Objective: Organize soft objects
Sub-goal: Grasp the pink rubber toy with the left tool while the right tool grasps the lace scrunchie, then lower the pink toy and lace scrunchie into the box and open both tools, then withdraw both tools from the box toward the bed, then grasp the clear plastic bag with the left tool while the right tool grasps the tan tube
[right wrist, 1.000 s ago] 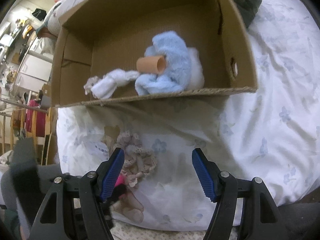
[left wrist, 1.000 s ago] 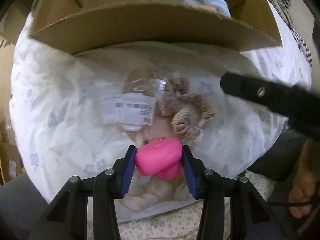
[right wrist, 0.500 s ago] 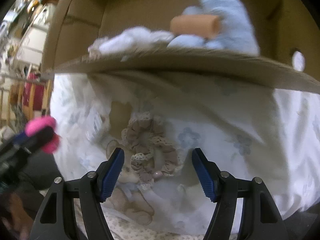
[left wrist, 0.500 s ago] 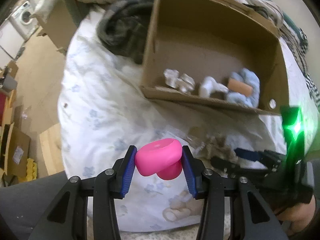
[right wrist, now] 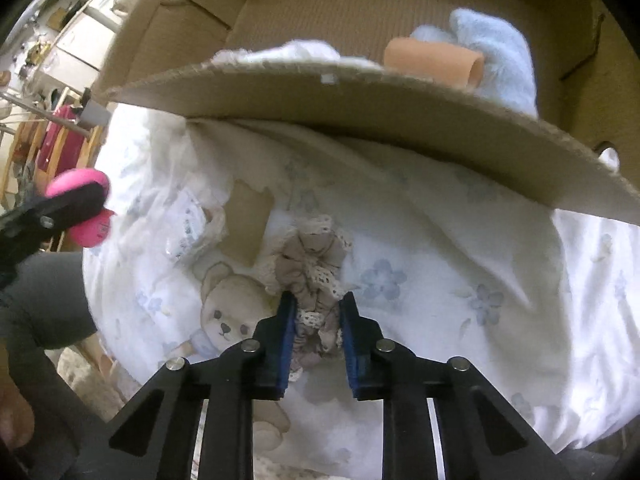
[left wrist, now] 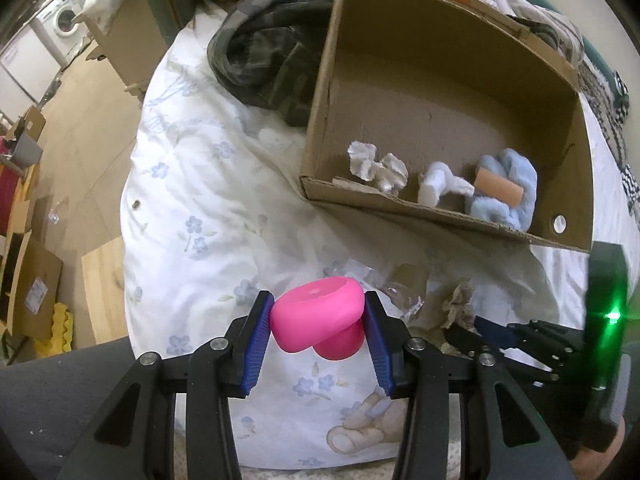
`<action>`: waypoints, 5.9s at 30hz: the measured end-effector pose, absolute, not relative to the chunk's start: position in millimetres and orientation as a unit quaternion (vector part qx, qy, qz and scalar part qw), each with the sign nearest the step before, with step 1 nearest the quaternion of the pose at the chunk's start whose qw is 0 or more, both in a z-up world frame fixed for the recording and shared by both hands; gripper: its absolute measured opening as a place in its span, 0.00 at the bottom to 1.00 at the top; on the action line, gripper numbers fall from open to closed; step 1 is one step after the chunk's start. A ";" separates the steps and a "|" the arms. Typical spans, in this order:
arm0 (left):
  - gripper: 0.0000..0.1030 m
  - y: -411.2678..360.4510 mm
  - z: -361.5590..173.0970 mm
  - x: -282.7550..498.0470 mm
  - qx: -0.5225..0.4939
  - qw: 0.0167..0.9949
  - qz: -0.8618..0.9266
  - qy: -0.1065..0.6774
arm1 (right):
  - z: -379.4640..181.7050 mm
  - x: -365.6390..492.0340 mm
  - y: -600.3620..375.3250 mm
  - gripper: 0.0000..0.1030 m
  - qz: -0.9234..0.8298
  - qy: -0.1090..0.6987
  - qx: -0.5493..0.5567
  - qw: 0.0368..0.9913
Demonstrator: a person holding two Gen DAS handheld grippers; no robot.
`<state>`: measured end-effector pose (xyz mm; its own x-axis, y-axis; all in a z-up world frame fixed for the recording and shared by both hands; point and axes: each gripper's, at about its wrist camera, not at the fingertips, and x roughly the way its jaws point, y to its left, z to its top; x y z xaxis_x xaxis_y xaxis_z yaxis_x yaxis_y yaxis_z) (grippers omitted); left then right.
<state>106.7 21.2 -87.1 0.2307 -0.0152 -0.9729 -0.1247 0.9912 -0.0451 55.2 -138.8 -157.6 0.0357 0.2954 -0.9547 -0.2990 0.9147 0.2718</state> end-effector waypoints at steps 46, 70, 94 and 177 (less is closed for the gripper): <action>0.40 -11.6 -27.4 191.2 -0.004 0.869 -0.001 0.494 | -49.1 124.3 -228.1 0.21 0.187 0.492 0.145 0.838; 0.40 -25.8 -44.6 195.4 0.011 0.866 -0.023 0.500 | -78.6 134.1 -207.4 0.22 0.173 0.544 0.111 0.814; 0.65 -28.1 -41.5 193.2 0.018 0.864 -0.018 0.503 | -78.0 135.9 -210.1 0.58 0.181 0.536 0.131 0.814; 0.65 24.2 -163.3 142.3 -0.124 0.706 0.008 0.698 | -104.8 81.8 -207.5 0.85 0.173 0.584 0.137 0.781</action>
